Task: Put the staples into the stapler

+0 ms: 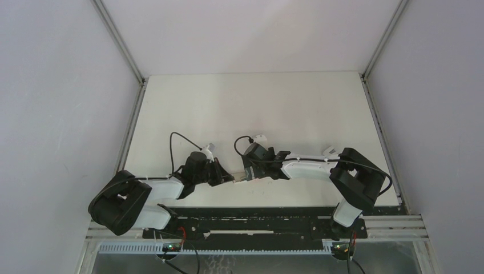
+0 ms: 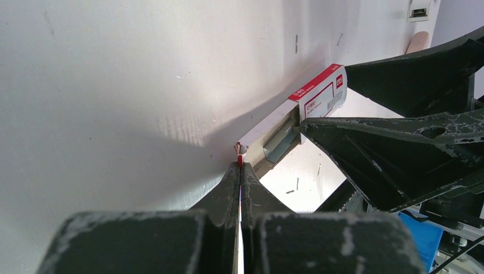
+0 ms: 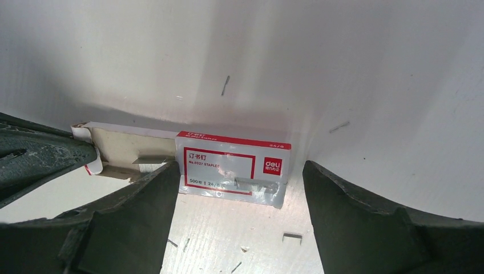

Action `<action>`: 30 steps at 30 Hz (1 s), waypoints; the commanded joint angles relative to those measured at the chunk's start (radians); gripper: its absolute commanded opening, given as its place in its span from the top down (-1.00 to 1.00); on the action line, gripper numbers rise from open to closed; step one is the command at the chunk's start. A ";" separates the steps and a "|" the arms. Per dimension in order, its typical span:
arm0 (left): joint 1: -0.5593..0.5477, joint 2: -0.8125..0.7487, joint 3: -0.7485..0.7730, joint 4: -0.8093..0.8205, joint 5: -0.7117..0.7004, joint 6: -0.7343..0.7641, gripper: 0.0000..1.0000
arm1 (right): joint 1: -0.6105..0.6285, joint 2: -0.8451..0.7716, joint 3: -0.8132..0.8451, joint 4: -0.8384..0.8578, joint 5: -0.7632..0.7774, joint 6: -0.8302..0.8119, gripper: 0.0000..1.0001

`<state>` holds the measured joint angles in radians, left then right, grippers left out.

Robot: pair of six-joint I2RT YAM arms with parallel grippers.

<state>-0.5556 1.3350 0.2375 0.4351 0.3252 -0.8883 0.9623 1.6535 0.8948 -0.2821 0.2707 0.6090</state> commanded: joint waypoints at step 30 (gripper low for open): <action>0.020 -0.661 0.099 -0.658 -0.379 0.173 -1.00 | -0.139 -0.424 -0.169 0.134 -0.104 -0.168 -0.76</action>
<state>-0.5461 0.7918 0.2344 -0.0067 0.0795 -0.7879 0.8665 1.3239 0.7559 -0.1959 0.1726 0.4934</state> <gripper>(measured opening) 0.972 0.881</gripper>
